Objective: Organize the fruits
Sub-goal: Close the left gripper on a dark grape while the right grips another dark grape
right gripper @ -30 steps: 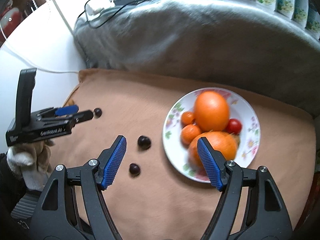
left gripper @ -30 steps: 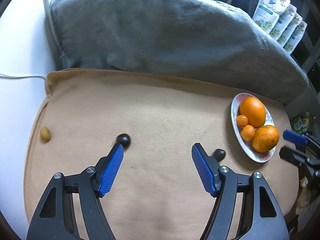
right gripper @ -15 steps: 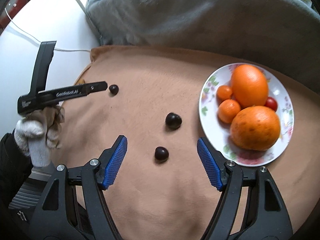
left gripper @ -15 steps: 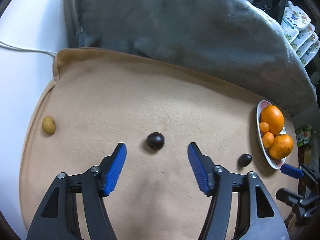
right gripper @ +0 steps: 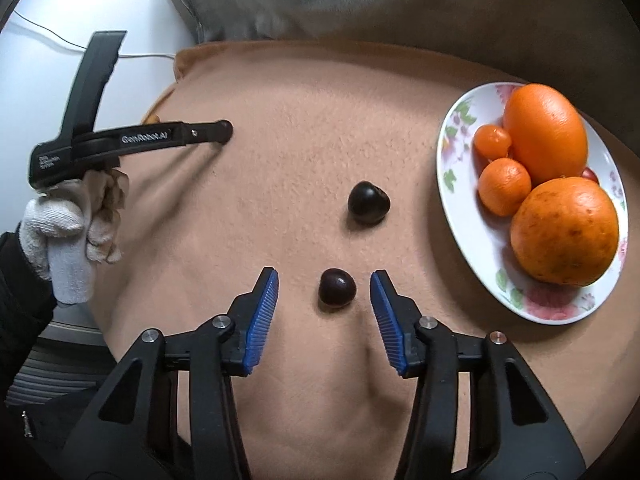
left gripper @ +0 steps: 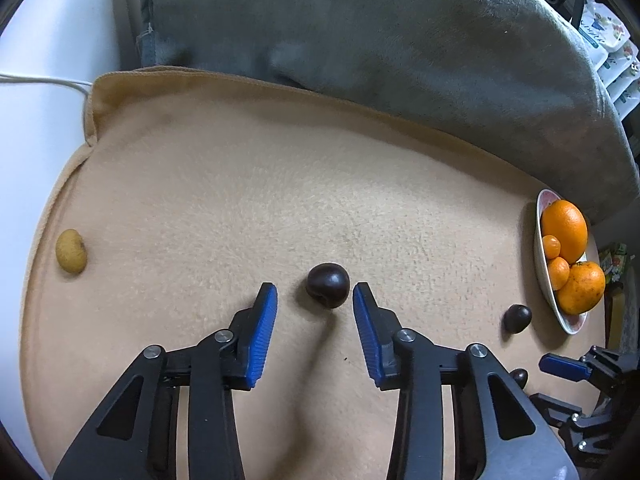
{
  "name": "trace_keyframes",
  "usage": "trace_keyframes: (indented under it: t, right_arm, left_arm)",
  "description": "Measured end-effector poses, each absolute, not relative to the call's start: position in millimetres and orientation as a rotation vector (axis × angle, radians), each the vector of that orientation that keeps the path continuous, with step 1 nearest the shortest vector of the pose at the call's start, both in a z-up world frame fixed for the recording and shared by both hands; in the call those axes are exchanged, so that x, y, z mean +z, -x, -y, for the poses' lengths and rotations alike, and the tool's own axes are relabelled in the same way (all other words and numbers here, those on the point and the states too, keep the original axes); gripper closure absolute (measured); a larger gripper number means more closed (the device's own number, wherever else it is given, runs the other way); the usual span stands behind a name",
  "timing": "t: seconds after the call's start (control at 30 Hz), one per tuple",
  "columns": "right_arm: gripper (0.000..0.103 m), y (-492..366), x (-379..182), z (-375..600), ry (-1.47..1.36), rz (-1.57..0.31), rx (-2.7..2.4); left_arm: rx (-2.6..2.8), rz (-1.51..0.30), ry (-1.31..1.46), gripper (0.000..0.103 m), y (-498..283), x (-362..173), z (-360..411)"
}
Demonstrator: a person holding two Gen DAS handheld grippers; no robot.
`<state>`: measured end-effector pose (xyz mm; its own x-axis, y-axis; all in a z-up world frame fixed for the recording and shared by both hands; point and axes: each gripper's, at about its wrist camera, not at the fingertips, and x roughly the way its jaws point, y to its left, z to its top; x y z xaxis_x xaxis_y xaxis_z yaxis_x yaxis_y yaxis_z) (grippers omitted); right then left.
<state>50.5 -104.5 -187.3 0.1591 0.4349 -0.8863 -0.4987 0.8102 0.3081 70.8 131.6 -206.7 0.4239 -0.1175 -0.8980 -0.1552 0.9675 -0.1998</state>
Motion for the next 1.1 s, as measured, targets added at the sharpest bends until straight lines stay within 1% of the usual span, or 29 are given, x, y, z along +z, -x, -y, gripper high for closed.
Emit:
trace_keyframes:
  t: [0.17,0.33,0.53,0.67,0.77,0.93,1.0,1.1]
  right_arm:
    - [0.062,-52,-195,104,0.067,-1.263,0.666]
    - [0.065,-55,-197,102,0.07,-1.269,0.67]
    - [0.071,-56,-201,99,0.07,-1.275,0.681]
    - [0.071,-56,-203,96,0.084,-1.28,0.678]
    - [0.075,-56,-204,95,0.086,-1.285,0.678]
    - [0.075,-57,-210,97,0.092,-1.304,0.671]
    - [0.08,-56,-209,96,0.101,-1.3,0.677]
    - [0.08,-54,-207,96,0.103,-1.29,0.681]
  left_arm:
    - [0.012,-1.143,0.258,0.069,-75,-211,-128]
    - [0.006,-1.145,0.247,0.069,-78,-216,-120]
    - [0.006,-1.146,0.228,0.08,-81,-216,-119]
    - [0.006,-1.145,0.225,0.081,-92,-220,-122]
    - [0.005,-1.144,0.223,0.081,-96,-220,-119]
    - [0.005,-1.143,0.221,0.081,-95,-219,-117]
    - [0.005,-1.143,0.22,0.082,-93,-218,-117]
    - [0.006,-1.14,0.221,0.082,-91,-215,-117]
